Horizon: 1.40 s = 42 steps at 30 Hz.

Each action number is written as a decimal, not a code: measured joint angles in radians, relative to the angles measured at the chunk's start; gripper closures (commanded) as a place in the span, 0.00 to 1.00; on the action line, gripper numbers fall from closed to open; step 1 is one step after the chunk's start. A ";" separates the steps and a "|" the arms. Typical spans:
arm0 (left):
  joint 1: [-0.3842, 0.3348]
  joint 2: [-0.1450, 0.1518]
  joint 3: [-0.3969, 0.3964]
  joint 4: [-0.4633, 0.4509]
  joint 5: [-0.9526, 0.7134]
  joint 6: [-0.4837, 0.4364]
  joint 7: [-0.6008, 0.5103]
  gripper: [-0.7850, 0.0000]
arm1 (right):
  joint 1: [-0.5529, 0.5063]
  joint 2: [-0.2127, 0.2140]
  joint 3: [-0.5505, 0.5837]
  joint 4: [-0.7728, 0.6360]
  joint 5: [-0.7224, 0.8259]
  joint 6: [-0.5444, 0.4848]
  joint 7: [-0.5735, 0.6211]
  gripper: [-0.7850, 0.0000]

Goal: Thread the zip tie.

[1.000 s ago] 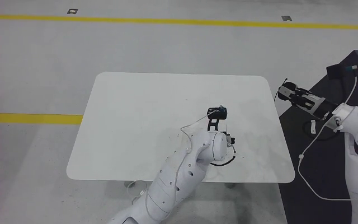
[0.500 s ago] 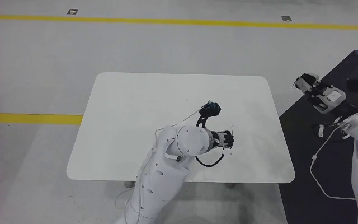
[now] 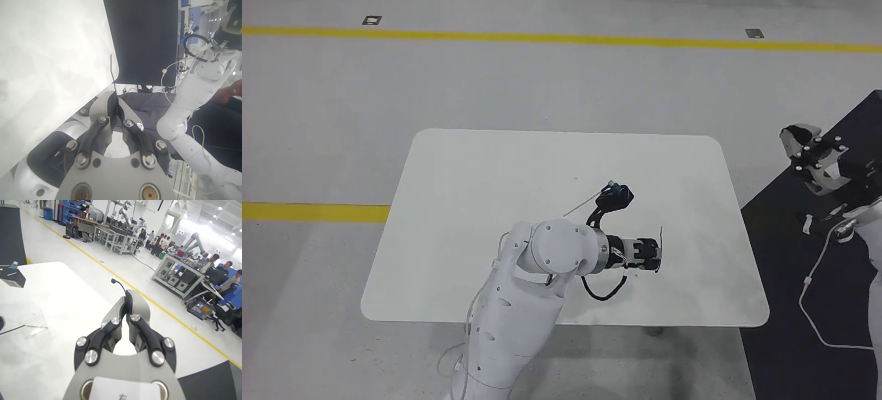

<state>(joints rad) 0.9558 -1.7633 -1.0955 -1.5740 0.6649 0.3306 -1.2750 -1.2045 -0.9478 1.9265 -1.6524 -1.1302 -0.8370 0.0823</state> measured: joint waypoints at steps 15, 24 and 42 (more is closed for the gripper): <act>-0.024 -0.002 -0.024 0.017 -0.138 0.051 -0.102 1.00 | -0.038 0.007 0.007 -0.121 -0.190 0.065 -0.145 1.00; -0.115 0.046 -0.052 0.066 -0.512 0.080 -0.135 1.00 | -0.162 0.041 -0.073 -0.045 -1.024 0.400 -0.822 1.00; -0.177 0.086 0.071 0.197 -0.774 0.114 -0.021 1.00 | -0.227 0.056 -0.143 -0.106 -1.299 0.594 -0.977 1.00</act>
<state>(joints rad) 0.7788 -1.6776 -1.0246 -1.3767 -0.1088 0.4447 -1.2956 -1.4314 -0.8921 1.7837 -1.7582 -2.4288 -0.2427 -0.8950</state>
